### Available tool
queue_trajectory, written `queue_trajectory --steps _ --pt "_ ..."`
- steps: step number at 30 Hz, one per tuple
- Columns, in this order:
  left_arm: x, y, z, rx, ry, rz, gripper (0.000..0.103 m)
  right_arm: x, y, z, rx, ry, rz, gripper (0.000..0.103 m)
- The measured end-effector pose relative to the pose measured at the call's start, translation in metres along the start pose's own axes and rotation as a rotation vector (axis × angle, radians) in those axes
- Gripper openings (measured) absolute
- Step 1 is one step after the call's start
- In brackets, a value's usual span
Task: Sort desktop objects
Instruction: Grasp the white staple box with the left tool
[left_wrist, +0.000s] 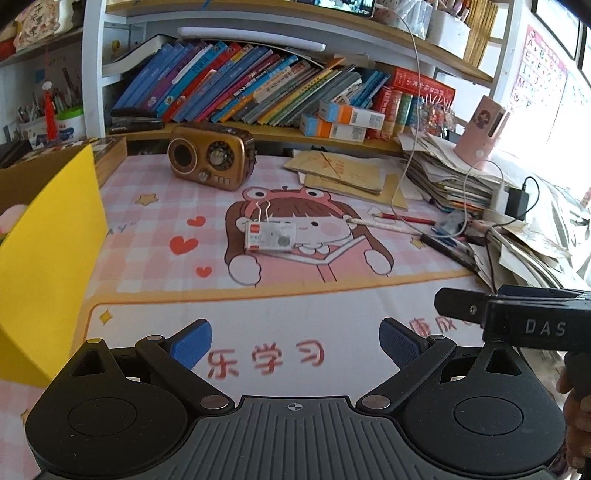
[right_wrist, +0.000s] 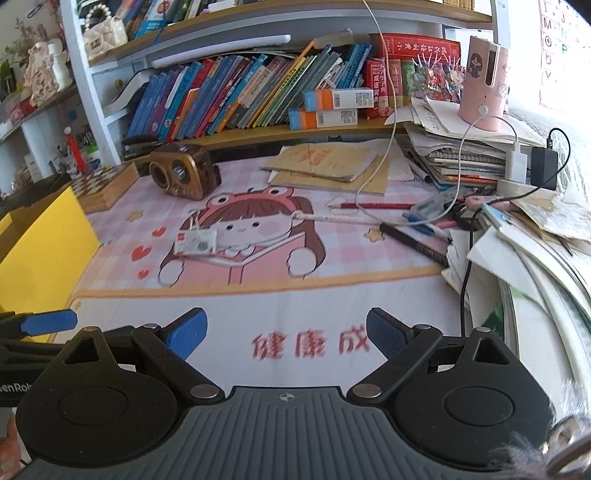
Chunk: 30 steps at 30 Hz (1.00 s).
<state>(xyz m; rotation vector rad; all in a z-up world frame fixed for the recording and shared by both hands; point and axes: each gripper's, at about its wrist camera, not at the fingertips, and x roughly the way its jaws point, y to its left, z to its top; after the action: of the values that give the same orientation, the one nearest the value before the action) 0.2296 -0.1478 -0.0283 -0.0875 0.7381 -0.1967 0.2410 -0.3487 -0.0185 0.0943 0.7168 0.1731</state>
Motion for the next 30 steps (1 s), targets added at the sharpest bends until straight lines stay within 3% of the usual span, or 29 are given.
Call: queue_trajectory --steps 13,23,27,30 --pt "0.057 -0.013 0.030 0.026 -0.011 0.044 0.099 0.032 -0.023 0.040 0.018 -0.040 0.012 0.094" --pt "0.102 -0.019 0.049 0.076 -0.023 0.098 0.098 0.046 -0.038 0.049 0.032 -0.020 0.002 0.094" --pt "0.122 -0.011 0.054 0.043 -0.011 0.127 0.097 0.050 -0.040 0.051 0.030 -0.011 0.002 0.094" --pt "0.132 -0.005 0.054 0.025 0.003 0.137 0.088 0.052 -0.041 0.052 0.023 -0.006 0.005 0.094"
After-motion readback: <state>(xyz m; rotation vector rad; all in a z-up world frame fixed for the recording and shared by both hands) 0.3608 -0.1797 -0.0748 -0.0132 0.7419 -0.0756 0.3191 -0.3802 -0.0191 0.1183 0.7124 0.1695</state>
